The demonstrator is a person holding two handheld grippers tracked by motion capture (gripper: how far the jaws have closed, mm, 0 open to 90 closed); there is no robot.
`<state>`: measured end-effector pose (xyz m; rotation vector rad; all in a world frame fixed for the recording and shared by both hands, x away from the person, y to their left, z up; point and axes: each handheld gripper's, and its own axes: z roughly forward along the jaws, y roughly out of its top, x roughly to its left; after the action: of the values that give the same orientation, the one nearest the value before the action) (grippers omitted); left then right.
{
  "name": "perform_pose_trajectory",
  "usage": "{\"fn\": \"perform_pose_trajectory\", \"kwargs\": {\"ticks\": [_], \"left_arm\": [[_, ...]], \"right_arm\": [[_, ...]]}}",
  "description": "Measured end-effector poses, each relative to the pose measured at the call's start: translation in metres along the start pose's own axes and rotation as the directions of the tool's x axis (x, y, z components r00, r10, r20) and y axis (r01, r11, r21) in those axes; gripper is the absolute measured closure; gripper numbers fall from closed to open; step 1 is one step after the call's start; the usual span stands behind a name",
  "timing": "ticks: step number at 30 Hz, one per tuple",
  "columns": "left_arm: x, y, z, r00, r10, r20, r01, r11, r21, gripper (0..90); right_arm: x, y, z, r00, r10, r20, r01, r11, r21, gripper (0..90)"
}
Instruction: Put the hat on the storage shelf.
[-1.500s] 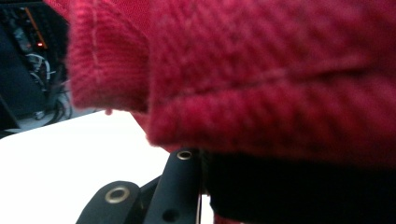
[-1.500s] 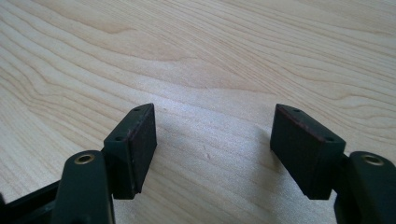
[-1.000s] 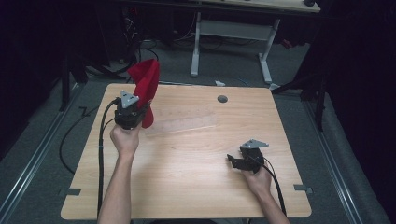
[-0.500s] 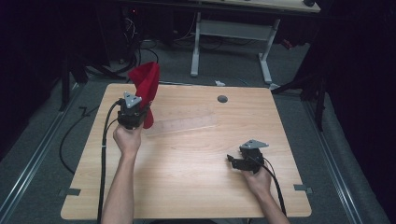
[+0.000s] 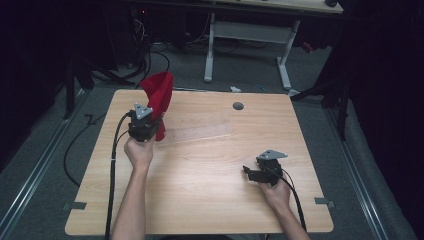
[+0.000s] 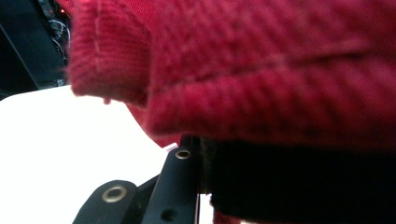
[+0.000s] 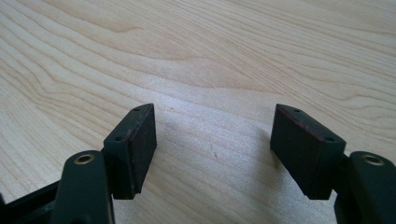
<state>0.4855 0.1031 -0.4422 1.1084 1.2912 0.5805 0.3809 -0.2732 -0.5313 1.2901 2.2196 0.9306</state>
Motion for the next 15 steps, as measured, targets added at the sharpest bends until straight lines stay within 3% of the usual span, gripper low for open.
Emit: {"fn": "perform_pose_trajectory", "kwargs": {"ticks": [8,15], "left_arm": [[-0.0014,-0.0021,-0.0034,1.0000,-0.001,0.007,0.000,0.9993,0.037,69.7],[-0.0025,0.0004,-0.0068,0.9998,-0.019,0.002,0.018,0.9979,0.063,50.7]], "right_arm": [[0.0000,0.0001,0.0001,1.0000,0.000,0.000,0.000,1.000,0.000,31.6],[0.0001,0.0001,0.0002,1.0000,-0.001,-0.002,0.001,1.000,-0.001,31.6]]}}
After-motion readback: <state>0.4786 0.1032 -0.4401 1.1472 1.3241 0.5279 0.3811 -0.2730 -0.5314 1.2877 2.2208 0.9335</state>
